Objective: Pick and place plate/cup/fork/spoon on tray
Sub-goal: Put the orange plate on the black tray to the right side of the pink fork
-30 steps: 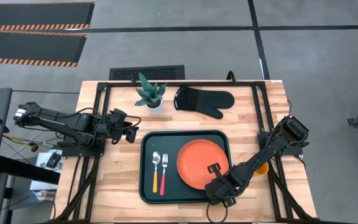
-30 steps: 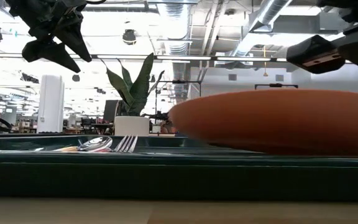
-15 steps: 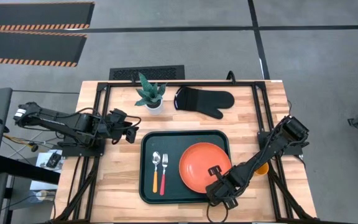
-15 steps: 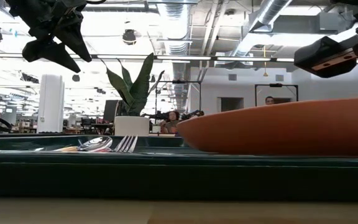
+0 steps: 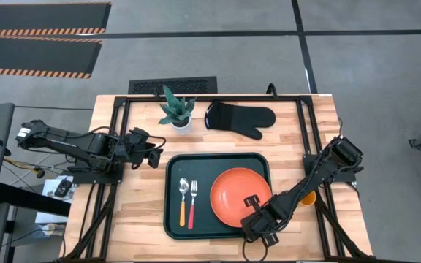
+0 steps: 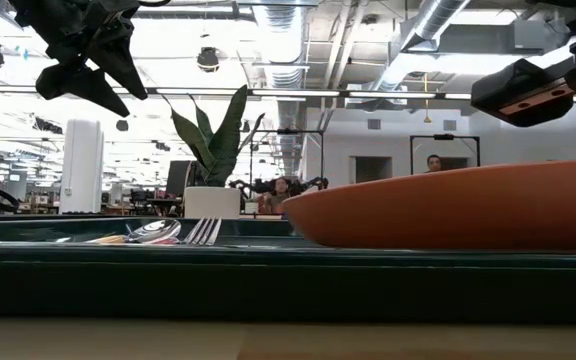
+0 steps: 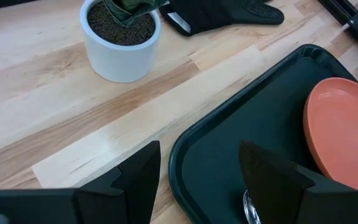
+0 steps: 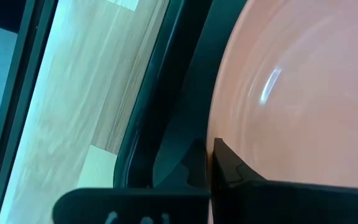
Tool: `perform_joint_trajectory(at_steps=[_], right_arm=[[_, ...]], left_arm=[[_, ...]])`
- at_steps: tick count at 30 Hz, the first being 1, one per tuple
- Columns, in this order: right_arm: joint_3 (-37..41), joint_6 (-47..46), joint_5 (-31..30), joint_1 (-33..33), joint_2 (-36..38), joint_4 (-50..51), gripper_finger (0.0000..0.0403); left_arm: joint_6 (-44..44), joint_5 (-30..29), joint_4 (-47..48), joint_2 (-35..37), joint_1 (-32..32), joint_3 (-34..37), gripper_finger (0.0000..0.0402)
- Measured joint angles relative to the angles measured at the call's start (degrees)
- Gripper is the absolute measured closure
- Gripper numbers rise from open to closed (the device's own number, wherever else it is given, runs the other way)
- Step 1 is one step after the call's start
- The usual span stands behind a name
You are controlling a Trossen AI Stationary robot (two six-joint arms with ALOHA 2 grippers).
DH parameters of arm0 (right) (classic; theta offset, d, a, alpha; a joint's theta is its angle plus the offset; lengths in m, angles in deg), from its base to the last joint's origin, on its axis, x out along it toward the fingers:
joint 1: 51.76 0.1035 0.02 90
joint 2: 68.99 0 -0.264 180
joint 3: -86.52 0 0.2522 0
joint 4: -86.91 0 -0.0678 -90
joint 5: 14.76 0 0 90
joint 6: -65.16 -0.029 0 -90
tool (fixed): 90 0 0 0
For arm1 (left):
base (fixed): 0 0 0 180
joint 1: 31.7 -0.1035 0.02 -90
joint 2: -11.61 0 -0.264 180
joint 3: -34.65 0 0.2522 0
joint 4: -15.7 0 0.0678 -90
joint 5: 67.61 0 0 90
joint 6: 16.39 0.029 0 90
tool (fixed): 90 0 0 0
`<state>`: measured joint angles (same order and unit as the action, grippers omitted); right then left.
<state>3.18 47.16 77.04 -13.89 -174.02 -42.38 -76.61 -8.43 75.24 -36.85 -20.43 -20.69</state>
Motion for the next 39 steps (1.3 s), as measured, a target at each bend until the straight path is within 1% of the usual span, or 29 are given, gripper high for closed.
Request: perform_joint_trajectory(at_steps=[33, 36, 39], right_arm=[[0.0, -0.13, -0.02, -0.01, 0.0, -0.22, 0.0397], [0.0, -0.13, -0.02, -0.01, 0.0, -0.17, 0.039], [0.0, -0.15, 0.03, -0.01, 0.0, -0.2, 0.0371]], left_arm=[[0.49, 0.13, -0.02, 0.0, 0.0, 0.0, 0.0198], [0.66, 0.15, -0.02, -0.01, 0.0, 0.0, 0.0198], [0.72, 0.15, -0.02, -0.02, -0.01, 0.0, 0.0198]])
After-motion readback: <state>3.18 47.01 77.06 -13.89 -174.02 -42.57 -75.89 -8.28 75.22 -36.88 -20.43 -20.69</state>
